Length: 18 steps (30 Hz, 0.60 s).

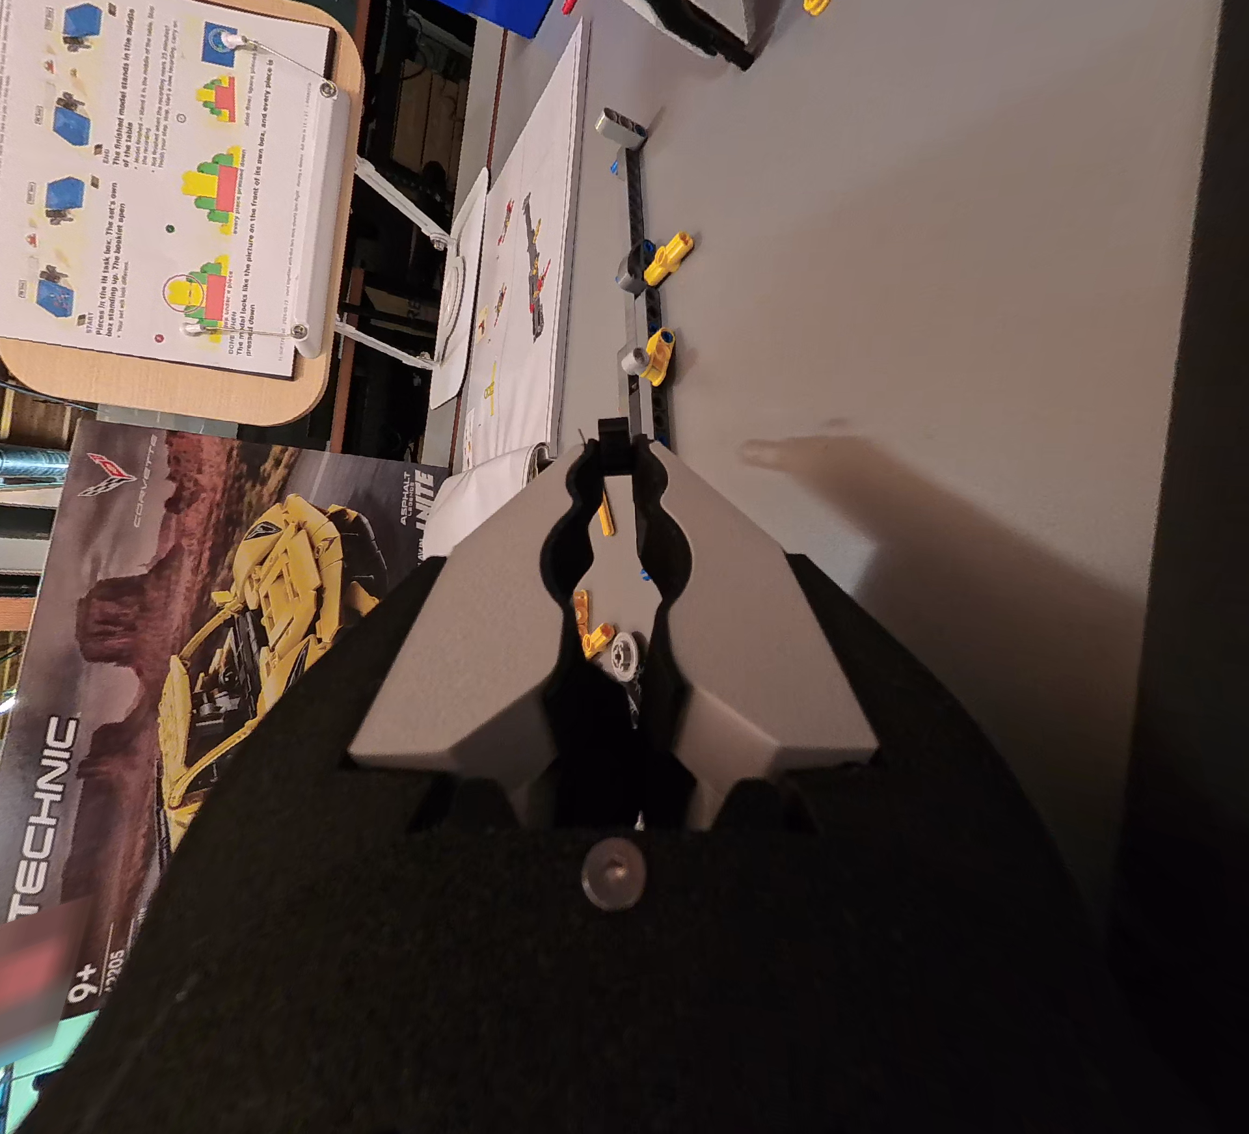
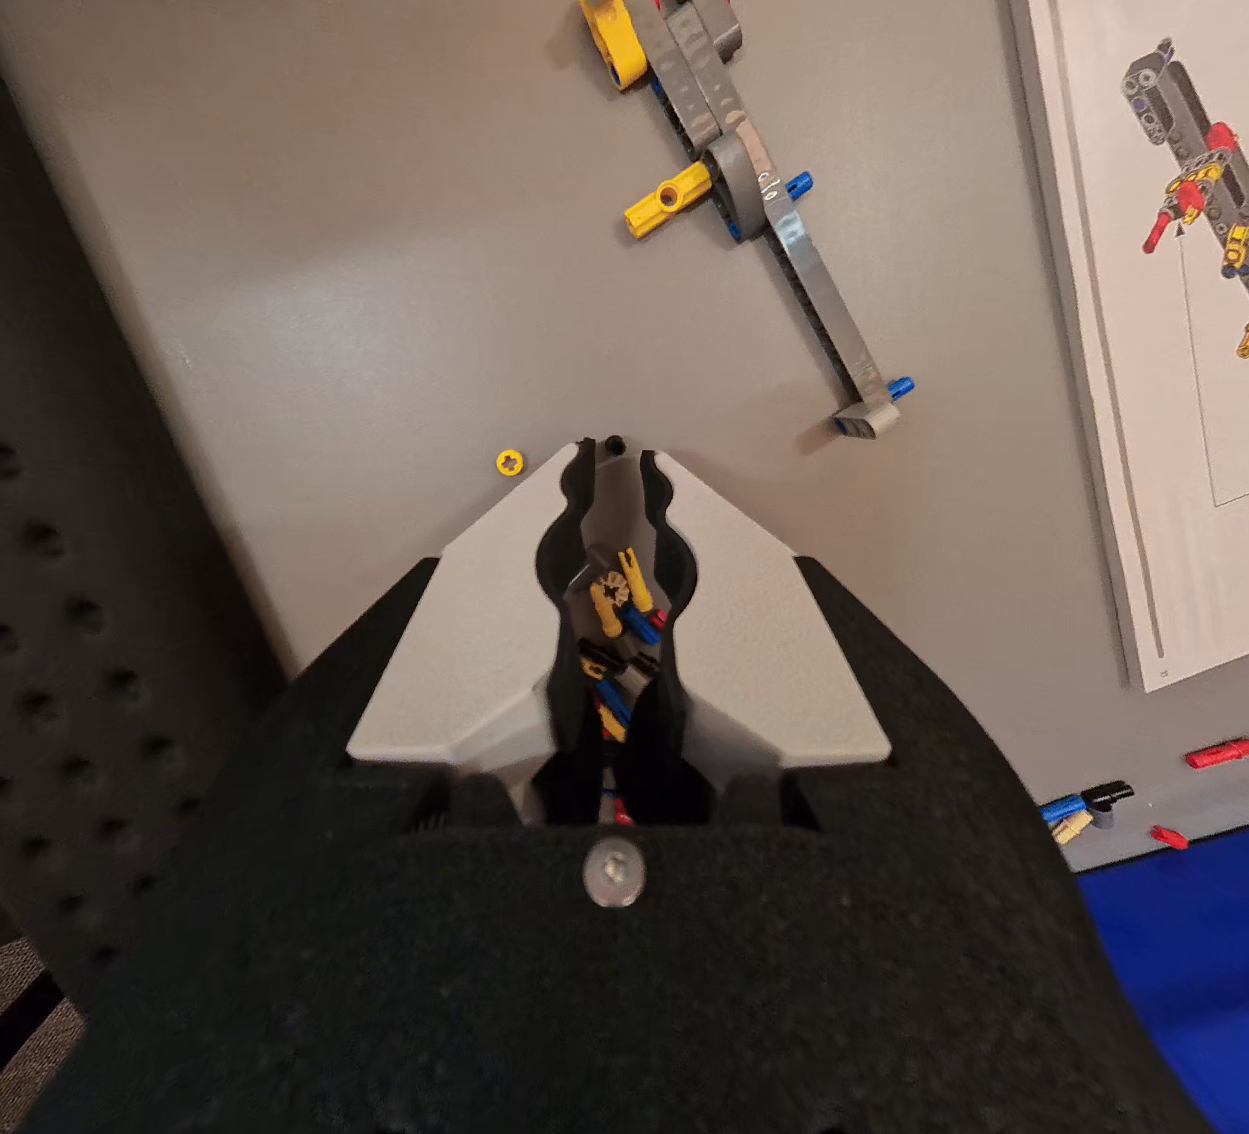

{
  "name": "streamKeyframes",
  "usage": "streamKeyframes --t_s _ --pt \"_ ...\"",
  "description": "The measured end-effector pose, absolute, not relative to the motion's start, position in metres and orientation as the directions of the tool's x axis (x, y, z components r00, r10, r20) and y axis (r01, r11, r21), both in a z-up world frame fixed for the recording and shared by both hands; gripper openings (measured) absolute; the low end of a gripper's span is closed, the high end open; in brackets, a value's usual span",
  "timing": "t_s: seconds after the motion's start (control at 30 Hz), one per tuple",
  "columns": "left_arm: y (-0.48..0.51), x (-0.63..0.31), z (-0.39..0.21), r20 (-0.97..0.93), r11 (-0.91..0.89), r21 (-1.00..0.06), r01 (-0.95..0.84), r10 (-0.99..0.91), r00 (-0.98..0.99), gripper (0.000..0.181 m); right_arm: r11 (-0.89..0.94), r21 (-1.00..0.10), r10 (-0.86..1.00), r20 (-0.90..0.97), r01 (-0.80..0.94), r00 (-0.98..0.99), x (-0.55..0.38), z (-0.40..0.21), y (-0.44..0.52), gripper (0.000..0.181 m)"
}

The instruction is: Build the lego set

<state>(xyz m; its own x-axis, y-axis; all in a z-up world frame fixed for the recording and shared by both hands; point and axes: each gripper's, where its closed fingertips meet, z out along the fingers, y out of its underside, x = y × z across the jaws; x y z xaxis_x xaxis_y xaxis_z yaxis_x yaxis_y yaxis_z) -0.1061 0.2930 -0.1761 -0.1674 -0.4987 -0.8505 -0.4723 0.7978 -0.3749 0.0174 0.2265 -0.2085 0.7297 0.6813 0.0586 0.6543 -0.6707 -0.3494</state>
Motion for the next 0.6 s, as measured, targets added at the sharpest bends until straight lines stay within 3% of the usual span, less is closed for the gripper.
streamKeyframes --t_s 0.6 --pt "0.2924 -0.1062 -0.1770 -0.848 0.798 -0.375 -0.471 -0.501 -0.173 0.006 -0.680 -0.351 0.671 0.053 0.643 0.739 0.0195 -0.2104 0.2272 0.008"
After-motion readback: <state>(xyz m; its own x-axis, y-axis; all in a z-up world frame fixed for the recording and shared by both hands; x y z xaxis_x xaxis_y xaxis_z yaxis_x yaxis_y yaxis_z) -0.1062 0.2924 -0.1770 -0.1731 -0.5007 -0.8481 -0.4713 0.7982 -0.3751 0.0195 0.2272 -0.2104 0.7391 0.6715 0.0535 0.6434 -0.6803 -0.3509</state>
